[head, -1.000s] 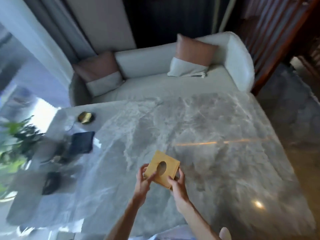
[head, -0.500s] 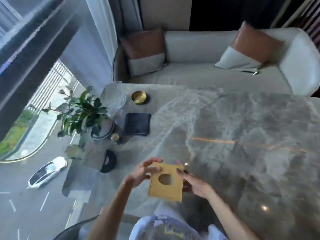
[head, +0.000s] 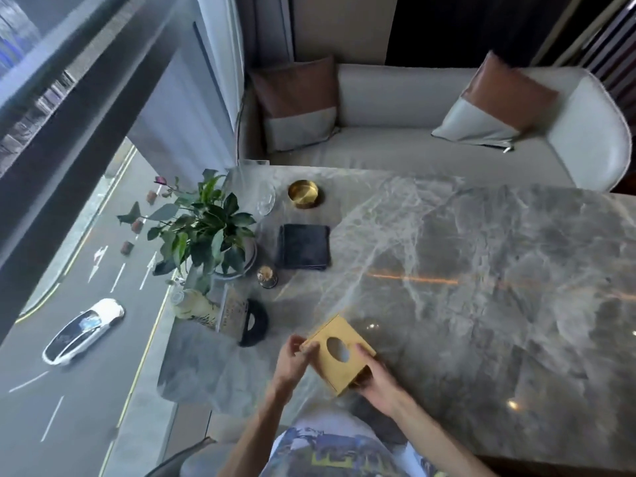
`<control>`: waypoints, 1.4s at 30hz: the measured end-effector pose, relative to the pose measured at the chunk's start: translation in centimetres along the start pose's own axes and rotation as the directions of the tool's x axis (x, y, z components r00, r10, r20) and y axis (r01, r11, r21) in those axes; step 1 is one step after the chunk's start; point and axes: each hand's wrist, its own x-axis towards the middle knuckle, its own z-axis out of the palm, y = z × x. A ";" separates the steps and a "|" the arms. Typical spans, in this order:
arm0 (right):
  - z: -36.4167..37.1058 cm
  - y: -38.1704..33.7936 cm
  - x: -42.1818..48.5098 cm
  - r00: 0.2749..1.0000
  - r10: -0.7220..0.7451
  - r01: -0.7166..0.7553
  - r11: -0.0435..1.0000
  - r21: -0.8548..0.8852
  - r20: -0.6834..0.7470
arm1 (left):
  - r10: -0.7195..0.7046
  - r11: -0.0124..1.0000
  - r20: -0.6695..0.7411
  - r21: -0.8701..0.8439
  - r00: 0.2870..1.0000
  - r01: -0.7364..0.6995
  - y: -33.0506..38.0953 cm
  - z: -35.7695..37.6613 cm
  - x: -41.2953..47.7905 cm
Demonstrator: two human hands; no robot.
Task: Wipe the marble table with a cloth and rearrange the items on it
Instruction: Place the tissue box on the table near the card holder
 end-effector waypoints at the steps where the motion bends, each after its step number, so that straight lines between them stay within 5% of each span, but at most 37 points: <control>1: 0.3 -0.3 0.4 1.000 -0.016 0.015 0.998 -0.055 -0.026 | -0.025 0.999 -0.009 0.044 1.000 0.026 -0.3 -0.5 -0.1; 3: 0.9 -1.3 1.7 0.993 -0.070 0.048 0.976 -0.213 -0.097 | -0.087 0.994 0.016 0.065 0.996 0.085 -0.7 -1.0 -0.6; 5: 2.9 -3.0 1.8 0.985 -0.151 0.102 0.903 -0.418 -0.087 | -0.122 0.987 0.109 -0.093 0.987 0.132 -0.8 -1.4 -1.3; 9: 7.2 -5.7 2.0 0.983 -0.093 0.183 0.619 -0.763 0.159 | -0.165 0.921 0.156 -0.329 0.974 0.209 -1.1 -2.2 -2.1; 13: 9.1 -6.8 3.6 0.980 -0.030 0.201 0.232 -0.952 0.199 | -0.178 0.915 0.122 -0.345 0.976 0.210 -2.5 -2.4 -2.4; 15: 9.9 -6.9 3.8 0.972 -0.038 0.234 0.118 -0.965 0.231 | -0.202 0.903 0.081 -0.371 0.976 0.218 -2.9 -1.9 -2.5; 23: 9.0 -4.1 4.3 0.949 -0.054 0.313 0.030 -0.949 0.311 | -0.301 0.893 0.048 -0.338 0.952 0.299 -5.4 -0.4 -2.7; 27: 8.2 -3.3 4.0 0.926 -0.185 0.329 -0.038 -0.944 0.330 | -0.314 0.907 0.084 -0.267 0.946 0.325 -6.0 -0.8 -2.3; 29: 6.8 -2.5 3.8 0.885 -0.381 0.307 0.044 -0.951 0.268 | -0.310 0.942 0.053 -0.119 0.949 0.314 -6.1 -1.5 -1.7; 30: 5.9 -2.1 3.4 0.879 -0.444 0.276 0.181 -0.944 0.172 | -0.287 0.956 0.040 -0.043 0.957 0.289 -5.9 -1.7 -1.6; 33: 3.1 -0.2 1.7 0.975 -0.208 0.087 0.668 -0.739 -0.073 | -0.190 0.981 0.067 -0.025 0.979 0.192 -4.6 -2.0 -1.9; 35: 2.3 1.6 0.9 0.998 -0.002 -0.037 0.813 -0.581 -0.067 | -0.135 0.990 0.115 -0.033 0.984 0.139 -4.2 -1.9 -1.8; 38: 2.4 3.0 1.0 0.998 0.030 -0.054 0.844 -0.534 -0.054 | -0.046 0.999 0.131 0.034 0.990 0.042 -4.2 -2.1 -1.5; 42: 4.0 2.4 1.8 1.000 -0.027 0.009 0.730 -0.683 -0.016 | -0.051 0.999 0.104 0.012 0.993 0.050 -4.2 -3.6 -1.9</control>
